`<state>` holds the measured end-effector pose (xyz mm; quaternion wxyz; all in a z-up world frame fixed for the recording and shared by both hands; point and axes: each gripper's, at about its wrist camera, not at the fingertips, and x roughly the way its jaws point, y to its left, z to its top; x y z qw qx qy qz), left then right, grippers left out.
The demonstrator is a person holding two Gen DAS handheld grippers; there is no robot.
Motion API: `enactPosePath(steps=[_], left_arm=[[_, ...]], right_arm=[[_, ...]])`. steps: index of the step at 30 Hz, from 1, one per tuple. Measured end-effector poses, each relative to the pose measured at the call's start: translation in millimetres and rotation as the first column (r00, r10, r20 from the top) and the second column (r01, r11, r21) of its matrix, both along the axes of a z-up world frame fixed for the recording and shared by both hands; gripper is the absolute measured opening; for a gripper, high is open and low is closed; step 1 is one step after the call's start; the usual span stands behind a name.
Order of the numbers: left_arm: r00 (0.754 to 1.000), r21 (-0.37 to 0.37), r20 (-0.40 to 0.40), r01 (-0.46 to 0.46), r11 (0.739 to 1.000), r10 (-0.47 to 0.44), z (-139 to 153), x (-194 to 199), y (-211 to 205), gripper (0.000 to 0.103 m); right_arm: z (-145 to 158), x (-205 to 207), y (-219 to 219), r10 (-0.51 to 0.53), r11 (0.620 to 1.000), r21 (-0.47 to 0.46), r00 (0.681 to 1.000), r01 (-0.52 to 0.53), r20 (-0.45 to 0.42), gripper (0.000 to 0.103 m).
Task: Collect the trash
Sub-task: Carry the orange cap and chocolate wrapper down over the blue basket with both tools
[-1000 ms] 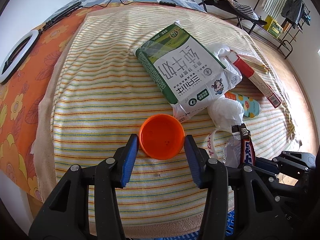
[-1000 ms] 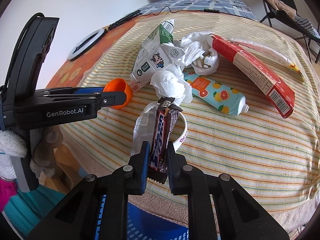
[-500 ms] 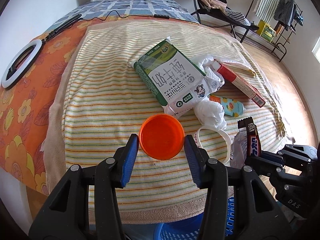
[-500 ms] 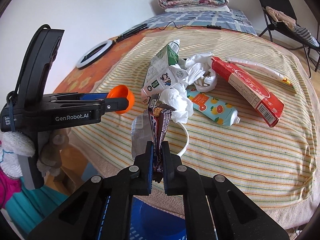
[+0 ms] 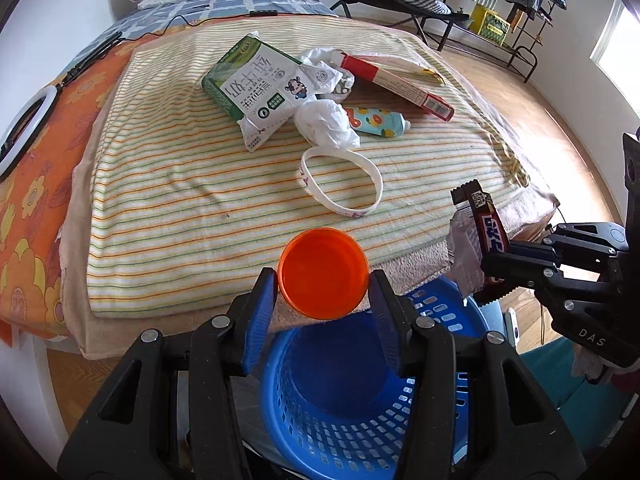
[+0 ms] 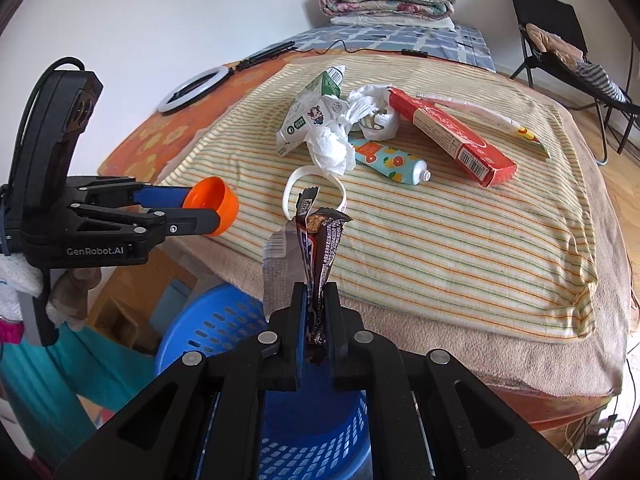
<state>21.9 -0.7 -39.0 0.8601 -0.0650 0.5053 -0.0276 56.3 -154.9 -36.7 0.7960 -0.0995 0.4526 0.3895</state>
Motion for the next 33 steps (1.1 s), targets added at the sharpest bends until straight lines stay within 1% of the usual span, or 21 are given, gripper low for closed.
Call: enactPosePath(steps=[7, 13, 17, 29, 32, 33], left_arm=[[0.999, -0.016, -0.041, 0.035, 0.999, -0.035, -19, -29, -25, 0.048], [0.994, -0.027, -0.099, 0.045, 0.999, -0.048, -44, -48, -36, 0.048], [0.991, -0.021, -0.124, 0.05, 0.999, -0.052, -57, -58, -41, 0.048], [0.982, 0.007, -0.173, 0.074, 0.997, -0.071, -80, -68, -49, 0.048], [0.98, 0.019, -0.185, 0.075, 0.997, -0.071, -85, -66, -51, 0.049], [0.979, 0.02, -0.19, 0.076, 0.997, -0.071, -87, -64, -52, 0.051]], right_arm=[[-17, -20, -14, 0.016, 0.999, -0.029, 0.999, -0.016, -0.03, 0.006], [-35, -34, -23, 0.022, 0.998, -0.06, 0.998, -0.026, -0.066, 0.006], [-47, -43, -25, 0.027, 0.996, -0.081, 0.995, -0.035, -0.093, 0.006], [-73, -54, -23, 0.027, 0.992, -0.12, 0.987, -0.046, -0.161, 0.007], [-76, -54, -23, 0.02, 0.991, -0.13, 0.985, -0.042, -0.172, 0.012], [-77, -54, -22, 0.018, 0.99, -0.134, 0.984, -0.042, -0.179, 0.014]])
